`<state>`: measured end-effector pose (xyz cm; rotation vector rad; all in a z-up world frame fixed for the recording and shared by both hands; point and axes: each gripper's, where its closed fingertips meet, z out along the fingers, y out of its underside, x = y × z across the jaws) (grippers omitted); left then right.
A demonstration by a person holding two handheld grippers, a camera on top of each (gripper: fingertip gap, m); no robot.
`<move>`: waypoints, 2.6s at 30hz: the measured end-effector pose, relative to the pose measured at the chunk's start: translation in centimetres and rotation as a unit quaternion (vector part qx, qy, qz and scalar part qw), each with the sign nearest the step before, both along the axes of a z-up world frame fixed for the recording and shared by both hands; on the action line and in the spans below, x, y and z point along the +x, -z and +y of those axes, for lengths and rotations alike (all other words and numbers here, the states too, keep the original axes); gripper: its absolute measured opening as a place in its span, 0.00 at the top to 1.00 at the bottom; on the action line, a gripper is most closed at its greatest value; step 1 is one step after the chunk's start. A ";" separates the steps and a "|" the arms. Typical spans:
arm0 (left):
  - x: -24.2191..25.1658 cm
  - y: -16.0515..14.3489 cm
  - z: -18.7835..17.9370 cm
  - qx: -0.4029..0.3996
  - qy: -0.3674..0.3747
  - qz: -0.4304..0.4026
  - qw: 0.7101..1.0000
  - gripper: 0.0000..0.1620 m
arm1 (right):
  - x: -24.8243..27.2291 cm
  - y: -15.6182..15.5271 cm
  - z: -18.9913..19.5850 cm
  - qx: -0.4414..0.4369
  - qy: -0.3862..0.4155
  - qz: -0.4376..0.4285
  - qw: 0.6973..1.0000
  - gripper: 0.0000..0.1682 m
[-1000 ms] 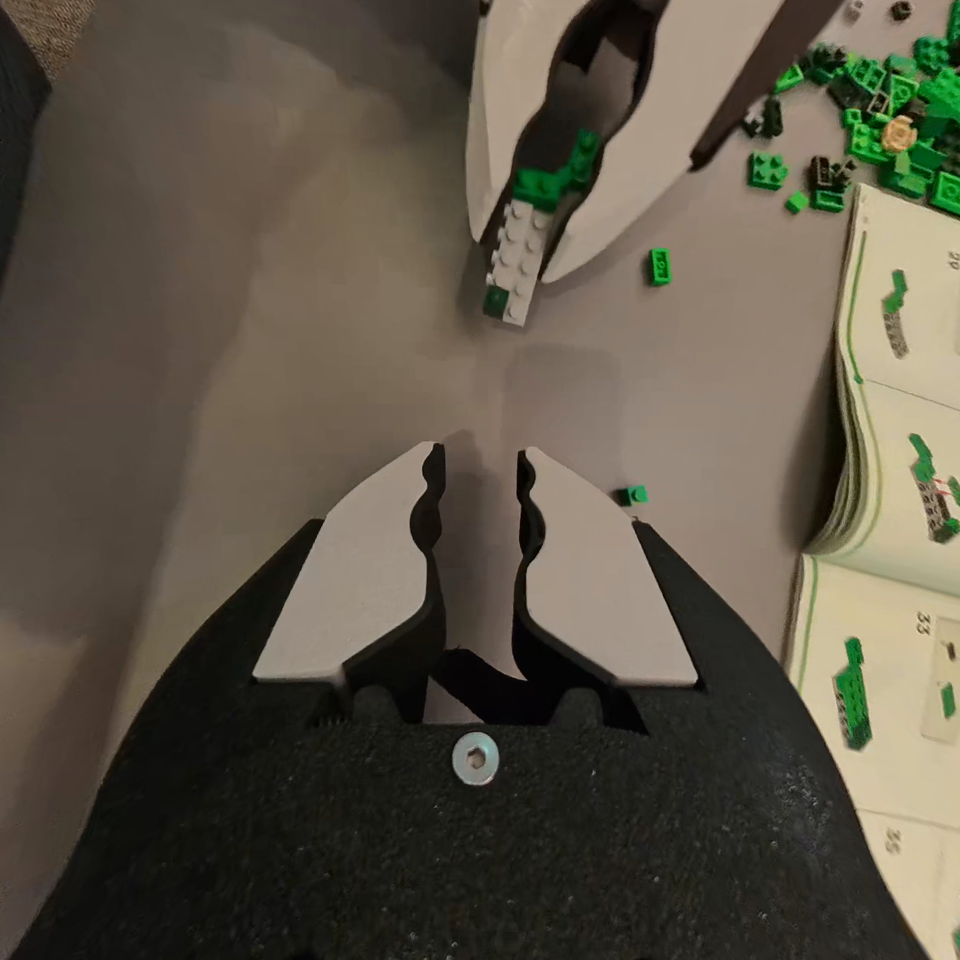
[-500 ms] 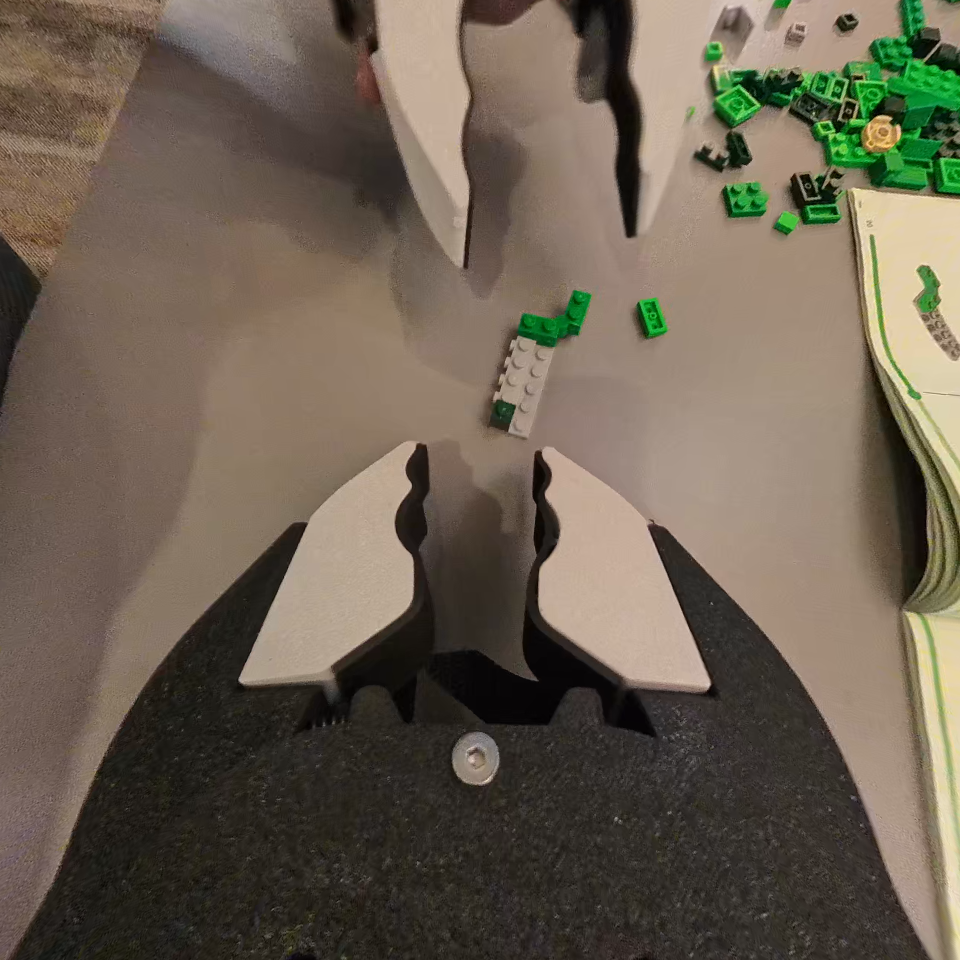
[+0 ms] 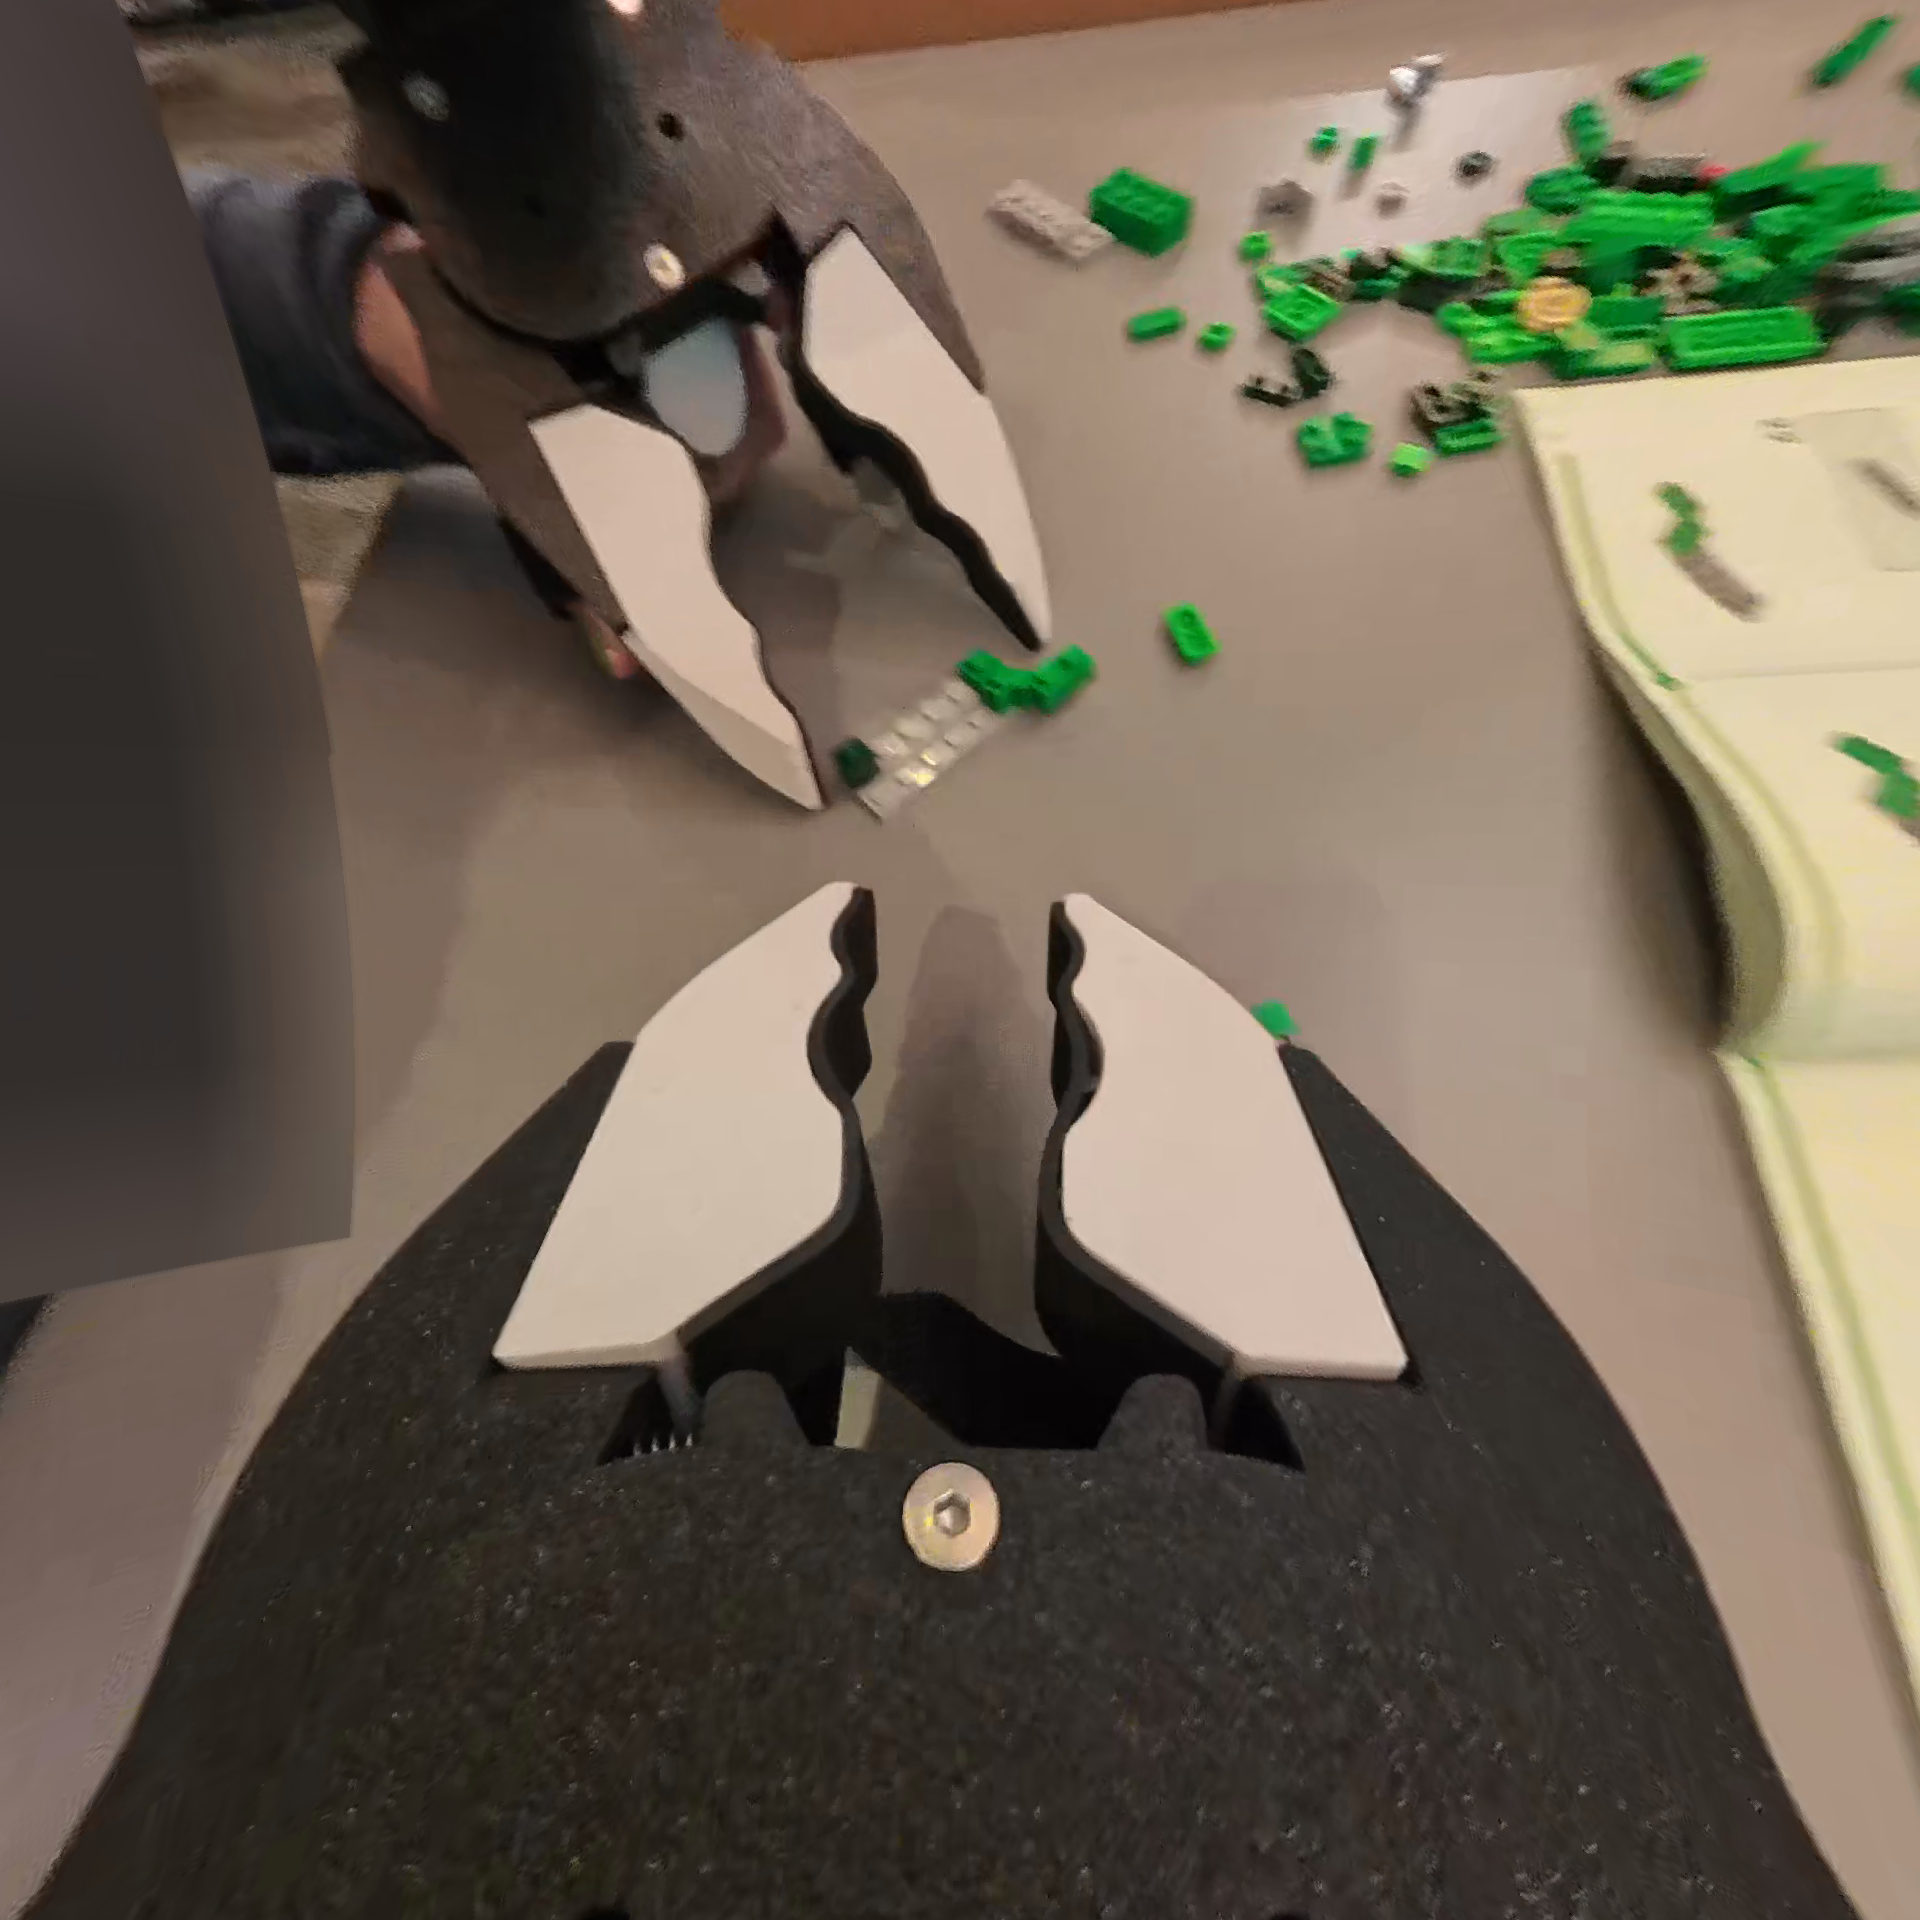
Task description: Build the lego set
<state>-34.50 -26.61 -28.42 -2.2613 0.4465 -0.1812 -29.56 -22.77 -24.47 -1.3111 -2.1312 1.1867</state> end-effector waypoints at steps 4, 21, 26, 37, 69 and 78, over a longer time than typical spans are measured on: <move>0.2 0.1 0.4 -0.014 0.027 -0.004 1.000 0.59 | 0.6 1.2 4.1 0.122 0.017 -0.013 0.992 0.82; 0.7 -1.1 -0.1 0.014 0.091 -0.029 0.995 0.69 | -1.4 3.4 5.8 0.156 -0.171 0.010 0.973 0.92; 0.8 -1.6 0.8 0.032 0.101 -0.030 0.994 0.69 | -1.7 3.7 5.7 0.149 -0.180 0.005 0.972 0.95; 2.7 -4.1 5.3 0.143 0.085 -0.042 0.985 0.69 | -0.3 -2.7 0.6 0.168 -0.206 0.015 0.964 0.95; 4.3 -5.6 5.2 0.178 0.108 -0.070 0.976 0.69 | 0.6 -1.9 -0.2 0.255 -0.251 -0.086 0.930 0.95; 4.4 -5.9 5.1 0.178 0.110 -0.096 0.973 0.69 | 0.7 -2.0 -0.2 0.274 -0.260 -0.073 0.923 0.95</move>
